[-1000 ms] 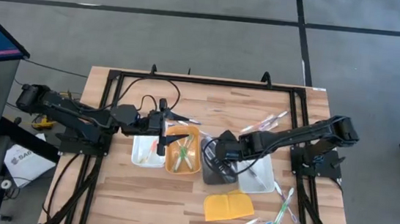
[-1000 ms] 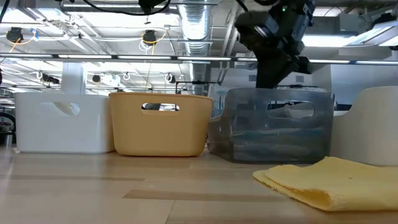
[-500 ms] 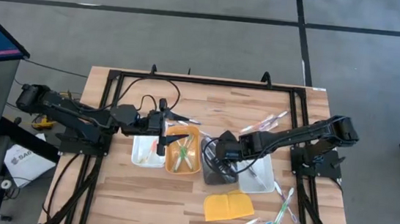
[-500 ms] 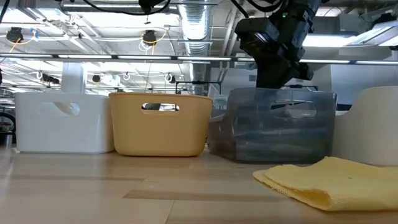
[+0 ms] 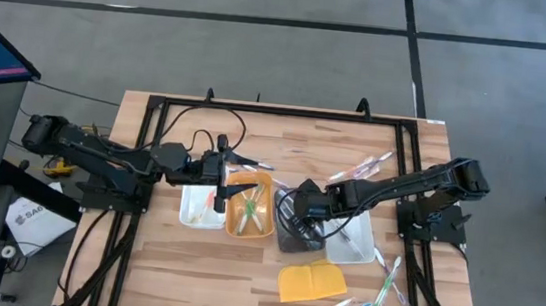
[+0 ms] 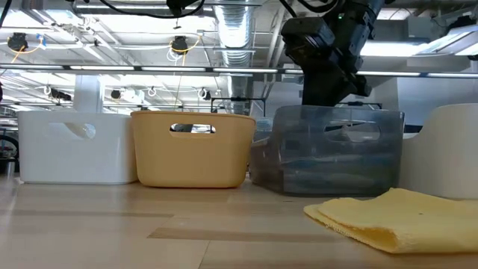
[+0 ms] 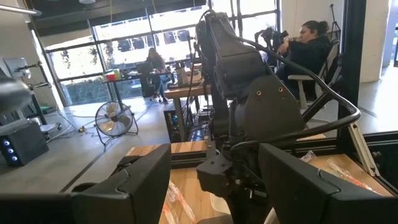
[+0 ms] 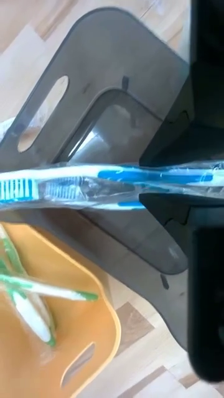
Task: Pick & Place Toothbrushes
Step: Put the blue toothbrush into the black bin
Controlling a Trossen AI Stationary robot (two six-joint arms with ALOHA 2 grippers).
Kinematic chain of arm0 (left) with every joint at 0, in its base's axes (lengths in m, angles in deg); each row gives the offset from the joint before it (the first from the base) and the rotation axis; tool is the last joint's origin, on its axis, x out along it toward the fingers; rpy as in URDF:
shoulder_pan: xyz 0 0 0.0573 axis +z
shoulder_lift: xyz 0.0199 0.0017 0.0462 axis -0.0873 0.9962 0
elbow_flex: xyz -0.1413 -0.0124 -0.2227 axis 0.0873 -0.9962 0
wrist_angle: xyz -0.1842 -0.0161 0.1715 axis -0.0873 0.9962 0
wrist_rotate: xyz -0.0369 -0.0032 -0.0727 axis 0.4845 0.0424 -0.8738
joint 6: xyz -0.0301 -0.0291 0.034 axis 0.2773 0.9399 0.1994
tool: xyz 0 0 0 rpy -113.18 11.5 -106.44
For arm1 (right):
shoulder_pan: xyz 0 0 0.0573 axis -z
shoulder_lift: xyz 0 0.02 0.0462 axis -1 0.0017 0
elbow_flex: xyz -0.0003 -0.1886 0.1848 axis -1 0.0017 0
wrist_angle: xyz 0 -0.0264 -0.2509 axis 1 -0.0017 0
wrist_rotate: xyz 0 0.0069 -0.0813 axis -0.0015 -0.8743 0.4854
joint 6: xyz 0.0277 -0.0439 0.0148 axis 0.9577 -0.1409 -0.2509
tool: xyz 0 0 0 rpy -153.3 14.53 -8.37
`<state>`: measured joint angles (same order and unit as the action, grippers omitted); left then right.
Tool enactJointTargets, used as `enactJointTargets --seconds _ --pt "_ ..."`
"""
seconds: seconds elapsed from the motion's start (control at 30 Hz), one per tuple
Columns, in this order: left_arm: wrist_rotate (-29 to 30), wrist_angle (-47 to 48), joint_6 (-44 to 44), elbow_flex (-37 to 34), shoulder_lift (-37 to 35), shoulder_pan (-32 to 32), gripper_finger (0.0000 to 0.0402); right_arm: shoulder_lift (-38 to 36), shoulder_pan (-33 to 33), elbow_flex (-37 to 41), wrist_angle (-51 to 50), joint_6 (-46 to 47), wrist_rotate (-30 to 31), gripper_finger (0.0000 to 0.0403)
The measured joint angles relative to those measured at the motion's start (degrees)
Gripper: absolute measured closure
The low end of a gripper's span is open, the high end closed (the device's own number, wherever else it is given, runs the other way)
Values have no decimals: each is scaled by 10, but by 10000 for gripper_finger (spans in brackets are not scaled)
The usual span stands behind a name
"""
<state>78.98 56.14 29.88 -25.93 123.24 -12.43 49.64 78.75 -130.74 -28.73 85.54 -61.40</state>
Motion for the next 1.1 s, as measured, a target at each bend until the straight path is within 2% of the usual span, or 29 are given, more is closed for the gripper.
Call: enactJointTargets --seconds 0.3,0.5,0.83,1.1 --pt "0 0 0 0 0 0 166 0 0 0 5 2 -4 294" --pt "0 0 0 0 0 0 166 0 0 0 11 6 -46 305" --pt "0 0 0 0 0 0 166 0 -1 0 25 4 -48 313" --pt "0 0 0 0 0 0 166 0 -6 0 67 -68 -93 306"
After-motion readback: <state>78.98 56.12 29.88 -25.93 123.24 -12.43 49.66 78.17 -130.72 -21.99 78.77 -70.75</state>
